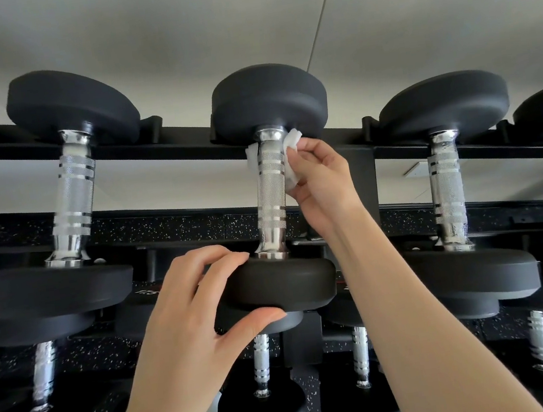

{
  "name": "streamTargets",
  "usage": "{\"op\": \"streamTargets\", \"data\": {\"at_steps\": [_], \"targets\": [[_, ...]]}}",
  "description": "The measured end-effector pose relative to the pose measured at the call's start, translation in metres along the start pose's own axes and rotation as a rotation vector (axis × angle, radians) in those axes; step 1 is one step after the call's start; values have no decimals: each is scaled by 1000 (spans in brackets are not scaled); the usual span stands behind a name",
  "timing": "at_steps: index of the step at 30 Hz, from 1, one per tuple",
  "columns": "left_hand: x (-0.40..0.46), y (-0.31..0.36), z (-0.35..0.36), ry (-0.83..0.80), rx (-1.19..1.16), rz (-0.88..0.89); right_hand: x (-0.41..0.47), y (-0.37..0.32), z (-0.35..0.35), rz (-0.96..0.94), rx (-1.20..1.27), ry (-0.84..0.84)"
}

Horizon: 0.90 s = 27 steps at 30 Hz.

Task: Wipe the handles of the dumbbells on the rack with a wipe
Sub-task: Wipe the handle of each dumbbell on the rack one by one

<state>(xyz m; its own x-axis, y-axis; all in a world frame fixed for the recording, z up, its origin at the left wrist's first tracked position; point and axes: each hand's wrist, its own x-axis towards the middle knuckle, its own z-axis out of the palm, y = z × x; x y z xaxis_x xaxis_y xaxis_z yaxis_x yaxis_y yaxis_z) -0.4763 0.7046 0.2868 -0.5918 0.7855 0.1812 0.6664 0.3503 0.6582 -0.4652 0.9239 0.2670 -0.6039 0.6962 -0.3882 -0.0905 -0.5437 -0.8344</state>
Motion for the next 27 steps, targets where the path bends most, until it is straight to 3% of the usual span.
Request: {"op": "streamTargets", "data": {"at_steps": [27], "targets": [[-2,-1,1,6,-10,1,-48,4,-33,162,-473,-215]]}}
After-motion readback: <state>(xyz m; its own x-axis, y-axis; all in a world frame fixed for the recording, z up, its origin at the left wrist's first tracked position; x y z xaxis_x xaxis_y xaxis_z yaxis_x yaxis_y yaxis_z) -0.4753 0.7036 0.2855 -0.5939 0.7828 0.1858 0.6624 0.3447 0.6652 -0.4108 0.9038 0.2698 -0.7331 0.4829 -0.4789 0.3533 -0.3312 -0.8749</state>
